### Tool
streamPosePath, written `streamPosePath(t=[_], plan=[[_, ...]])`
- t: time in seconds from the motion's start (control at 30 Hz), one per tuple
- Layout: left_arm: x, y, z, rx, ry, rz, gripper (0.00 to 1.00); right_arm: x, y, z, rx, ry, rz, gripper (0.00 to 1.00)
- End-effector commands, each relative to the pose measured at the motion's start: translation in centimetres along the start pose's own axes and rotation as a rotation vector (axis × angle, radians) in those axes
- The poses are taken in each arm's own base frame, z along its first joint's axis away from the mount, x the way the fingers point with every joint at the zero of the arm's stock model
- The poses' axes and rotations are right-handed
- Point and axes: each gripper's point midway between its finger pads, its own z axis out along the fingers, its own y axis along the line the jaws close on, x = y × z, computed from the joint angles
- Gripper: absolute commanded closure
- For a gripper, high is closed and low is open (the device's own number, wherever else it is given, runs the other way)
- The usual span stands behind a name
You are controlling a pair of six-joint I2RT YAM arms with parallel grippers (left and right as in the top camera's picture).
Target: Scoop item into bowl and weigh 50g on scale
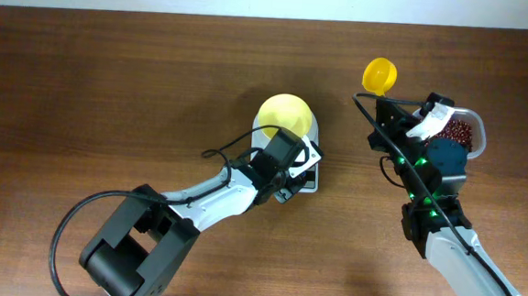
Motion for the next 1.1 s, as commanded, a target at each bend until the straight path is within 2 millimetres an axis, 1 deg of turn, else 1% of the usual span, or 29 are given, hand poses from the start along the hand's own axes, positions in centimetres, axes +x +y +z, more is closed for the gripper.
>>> streamPosePath(t=[0.0,0.07,0.13,0.17,0.23,0.33,0.4,0.47,0.57,0.67,0.8,0.93,0.97,1.07], plan=[[1.4,-0.7,0.3,0.021,0.034,0.012,1.0,-0.4,0.2,0.1,-0.009,-0.005,0.003,0.96],[0.6,-0.5,-0.9,0.016,0.011,0.013,1.0,-0.4,0.2,0.1,-0.01,-0.005,0.003,0.96],[-0.2,-0.4,-2.9,0.011,-0.015,0.014,1.0,-0.4,0.2,0.1,-0.009,-0.005,0.003,0.96],[-0.7,-0.3,-4.6,0.007,-0.033,0.014,1.0,-0.4,0.2,0.1,-0.009,-0.005,0.003,0.96],[-1.4,-0.2,-7.0,0.001,-0.064,0.015,1.0,-0.4,0.2,0.1,-0.009,-0.005,0.003,0.96],[-3.1,0.1,-9.9,-0.016,-0.145,0.017,1.0,-0.4,0.2,0.1,-0.009,-0.005,0.003,0.96],[-4.2,0.3,-11.7,-0.029,-0.2,0.018,1.0,-0.4,0.2,0.1,-0.01,-0.005,0.003,0.96],[-4.9,0.8,-12.8,-0.046,-0.241,0.011,1.0,-0.4,0.2,0.1,-0.01,-0.005,0.003,0.96],[-4.8,2.4,-13.1,-0.073,-0.246,-0.019,1.0,-0.2,0.7,0.1,-0.037,0.009,0.003,0.96],[-4.4,3.8,-13.2,-0.096,-0.241,-0.048,1.0,1.3,2.8,-0.2,-0.158,0.093,0.002,0.96],[-4.4,5.1,-13.3,-0.12,-0.253,-0.07,1.0,2.4,4.4,-0.7,-0.254,0.165,0.024,0.96],[-4.8,5.3,-13.5,-0.126,-0.271,-0.071,1.0,2.5,4.5,-0.7,-0.244,0.195,0.218,0.96],[-4.8,5.3,-13.5,-0.126,-0.271,-0.071,1.0,2.6,4.6,-0.7,-0.246,0.202,0.242,0.96],[-4.8,5.3,-13.5,-0.126,-0.27,-0.072,1.0,3.0,5.2,-1.0,-0.279,0.231,0.24,0.96]])
